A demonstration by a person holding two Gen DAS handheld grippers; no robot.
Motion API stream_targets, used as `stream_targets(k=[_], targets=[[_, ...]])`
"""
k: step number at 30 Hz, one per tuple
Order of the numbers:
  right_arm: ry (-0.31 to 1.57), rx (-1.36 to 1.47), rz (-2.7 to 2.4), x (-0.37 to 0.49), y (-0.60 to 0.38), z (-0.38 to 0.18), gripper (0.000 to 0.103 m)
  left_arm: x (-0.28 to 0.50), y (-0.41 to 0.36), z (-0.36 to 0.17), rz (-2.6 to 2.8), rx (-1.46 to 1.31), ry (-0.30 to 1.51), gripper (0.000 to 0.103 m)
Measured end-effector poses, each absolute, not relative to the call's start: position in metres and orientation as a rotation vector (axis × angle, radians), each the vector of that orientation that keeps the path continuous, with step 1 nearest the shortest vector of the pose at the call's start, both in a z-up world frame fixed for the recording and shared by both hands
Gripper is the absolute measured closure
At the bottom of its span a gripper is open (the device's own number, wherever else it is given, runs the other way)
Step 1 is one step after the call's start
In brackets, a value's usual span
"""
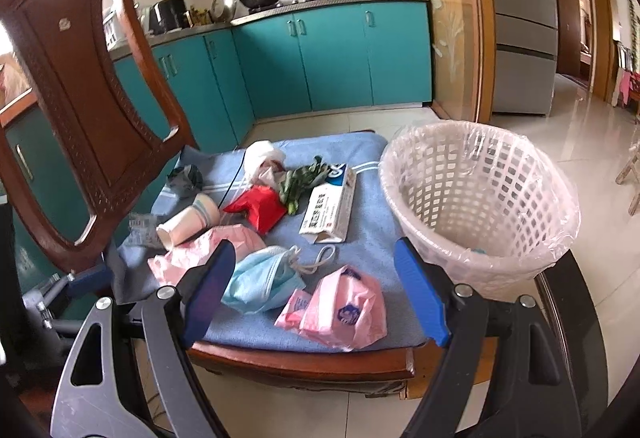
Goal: Collect trash
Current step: 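Bring both open tools back toward the trash on the chair seat, then grasp the light blue mask with the left tool while the right tool grasps the pink bag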
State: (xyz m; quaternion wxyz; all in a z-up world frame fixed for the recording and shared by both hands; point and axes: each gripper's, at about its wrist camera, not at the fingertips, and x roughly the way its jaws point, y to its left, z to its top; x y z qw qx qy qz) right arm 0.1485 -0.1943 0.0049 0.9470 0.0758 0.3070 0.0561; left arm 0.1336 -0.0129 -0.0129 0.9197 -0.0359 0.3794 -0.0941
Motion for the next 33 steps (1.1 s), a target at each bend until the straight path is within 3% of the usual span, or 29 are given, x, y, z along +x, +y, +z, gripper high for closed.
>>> stream_targets(k=[5, 11, 17, 19, 27, 33], targets=[[0.621, 0.197, 0.084, 0.154, -0.21, 0.007, 0.023, 0.144, -0.042, -0.022, -0.287, -0.084, 0.792, 0.009], [0.626, 0.208, 0.076, 0.156, -0.217, 0.005, 0.023, 0.173, -0.064, -0.043, -0.308, -0.113, 0.87, 0.028], [0.63, 0.211, 0.068, 0.157, -0.222, 0.005, 0.023, 0.194, -0.074, -0.065, -0.328, -0.133, 0.947, 0.063], [0.634, 0.211, 0.061, 0.159, -0.226, 0.004, 0.023, 0.194, -0.075, -0.065, -0.336, -0.129, 0.95, 0.09], [0.667, 0.227, 0.039, 0.164, -0.236, -0.003, 0.023, 0.151, -0.039, -0.001, -0.317, -0.178, 0.695, 0.093], [0.844, 0.078, 0.052, 0.183, -0.196, -0.043, 0.02, 0.114, 0.005, 0.04, -0.194, -0.181, 0.497, 0.093]])
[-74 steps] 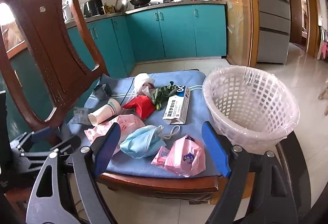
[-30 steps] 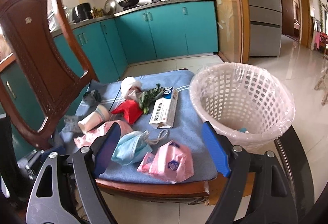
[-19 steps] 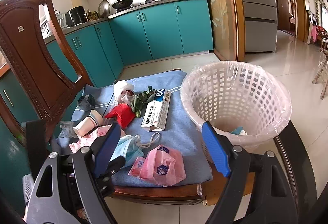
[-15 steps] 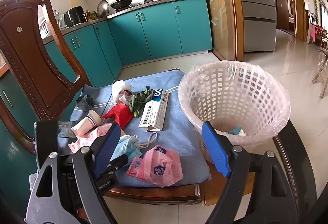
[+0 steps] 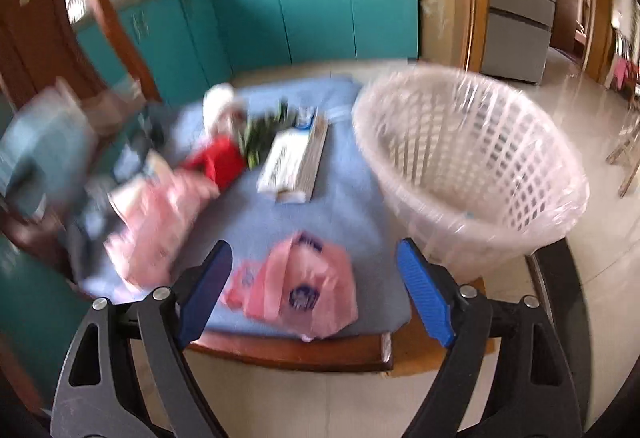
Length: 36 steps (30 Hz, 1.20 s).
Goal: Collect trash
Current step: 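Grasp the light blue mask with the left tool while the right tool grasps the pink bag, then carry the pink bag into the basket and open the right tool while the left holds the mask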
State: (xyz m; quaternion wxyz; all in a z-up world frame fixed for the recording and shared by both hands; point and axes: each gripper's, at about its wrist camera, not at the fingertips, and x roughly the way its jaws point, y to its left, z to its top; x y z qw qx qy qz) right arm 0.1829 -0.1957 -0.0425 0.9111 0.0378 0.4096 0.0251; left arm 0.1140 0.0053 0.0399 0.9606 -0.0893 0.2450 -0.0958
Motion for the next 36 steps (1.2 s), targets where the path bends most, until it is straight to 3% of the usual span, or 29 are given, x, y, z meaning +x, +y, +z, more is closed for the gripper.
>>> stream_targets(k=[3, 5, 6, 8, 17, 36], targets=[[0.913, 0.023, 0.036, 0.193, -0.184, -0.064, 0.021, 0.108, 0.025, 0.047, -0.145, -0.176, 0.47, 0.093], [0.937, 0.004, 0.038, 0.198, -0.181, -0.07, 0.045, 0.108, 0.035, 0.047, -0.123, -0.174, 0.477, 0.093], [0.935, 0.003, 0.043, 0.199, -0.18, -0.069, 0.046, 0.109, 0.04, 0.047, -0.114, -0.171, 0.491, 0.093], [0.902, 0.017, 0.057, 0.194, -0.181, -0.06, 0.061, 0.109, 0.048, 0.046, -0.101, -0.178, 0.502, 0.093], [0.556, 0.051, 0.157, 0.149, -0.176, 0.013, 0.061, 0.106, 0.056, 0.046, -0.126, -0.165, 0.536, 0.093], [0.573, 0.043, 0.154, 0.151, -0.179, 0.007, 0.061, 0.116, 0.028, 0.038, -0.161, -0.123, 0.58, 0.093]])
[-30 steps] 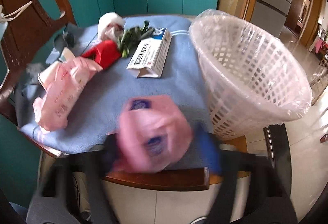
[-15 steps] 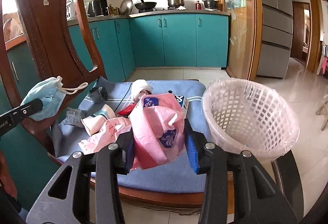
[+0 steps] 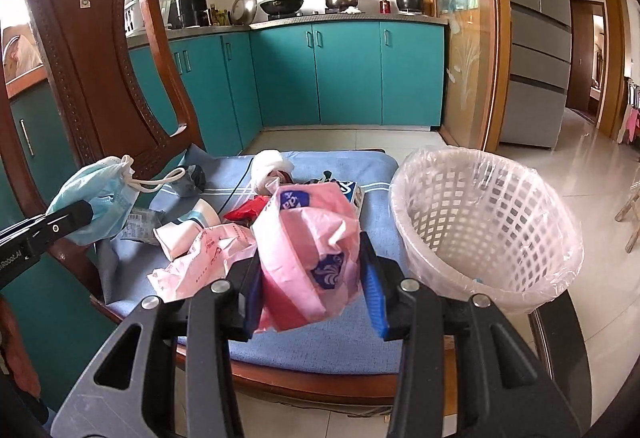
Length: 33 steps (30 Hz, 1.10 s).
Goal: Collect trash
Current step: 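Carry the pink bag into the basket and open the right tool while the left holds the mask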
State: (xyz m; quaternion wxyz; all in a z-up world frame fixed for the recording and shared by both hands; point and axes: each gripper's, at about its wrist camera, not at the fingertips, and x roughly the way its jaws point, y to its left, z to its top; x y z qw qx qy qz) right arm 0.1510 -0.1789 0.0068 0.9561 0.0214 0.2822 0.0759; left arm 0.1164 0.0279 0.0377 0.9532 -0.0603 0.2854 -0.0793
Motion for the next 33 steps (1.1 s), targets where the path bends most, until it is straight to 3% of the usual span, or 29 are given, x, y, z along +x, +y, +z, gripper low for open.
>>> stream_targets(k=[33], targets=[[0.586, 0.039, 0.163, 0.1513, -0.1765, 0.0021, 0.061, 0.1171, 0.026, 0.031, -0.162, -0.118, 0.594, 0.092]])
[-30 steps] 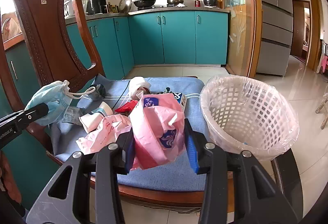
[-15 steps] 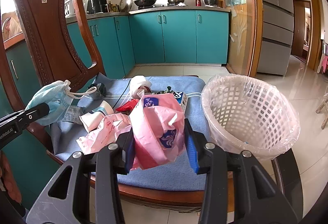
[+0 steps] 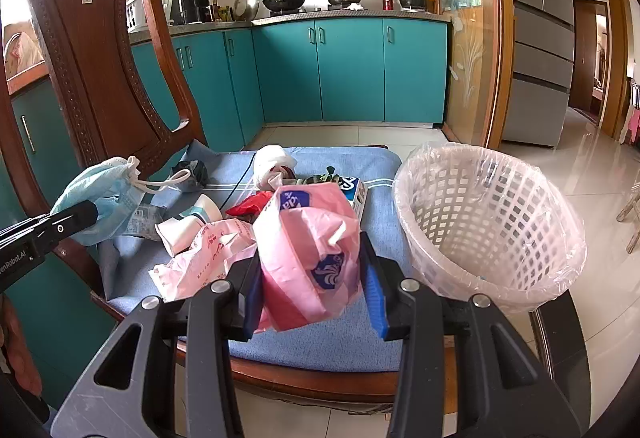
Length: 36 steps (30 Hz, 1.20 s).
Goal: Collect trash
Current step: 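Carry the pink bag into the basket and open the right tool while the left holds the mask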
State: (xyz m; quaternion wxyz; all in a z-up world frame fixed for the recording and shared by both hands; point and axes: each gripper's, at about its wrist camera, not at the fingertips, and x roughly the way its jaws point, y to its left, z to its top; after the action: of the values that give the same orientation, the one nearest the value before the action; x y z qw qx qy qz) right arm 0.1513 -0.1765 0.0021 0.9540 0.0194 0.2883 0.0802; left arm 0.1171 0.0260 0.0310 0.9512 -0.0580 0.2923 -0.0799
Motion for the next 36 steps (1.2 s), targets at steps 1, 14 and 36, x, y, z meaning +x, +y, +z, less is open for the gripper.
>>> stream_targets(k=[1, 14, 36], targets=[[0.586, 0.039, 0.163, 0.151, -0.176, 0.002, 0.061, 0.117, 0.026, 0.031, -0.163, -0.117, 0.595, 0.092], [0.585, 0.041, 0.161, 0.151, -0.178, 0.001, 0.061, 0.117, 0.025, 0.031, -0.162, -0.115, 0.598, 0.093], [0.465, 0.265, -0.132, 0.18, -0.323, 0.021, 0.015, 0.121, 0.006, 0.023, -0.192, -0.09, 0.628, 0.092]])
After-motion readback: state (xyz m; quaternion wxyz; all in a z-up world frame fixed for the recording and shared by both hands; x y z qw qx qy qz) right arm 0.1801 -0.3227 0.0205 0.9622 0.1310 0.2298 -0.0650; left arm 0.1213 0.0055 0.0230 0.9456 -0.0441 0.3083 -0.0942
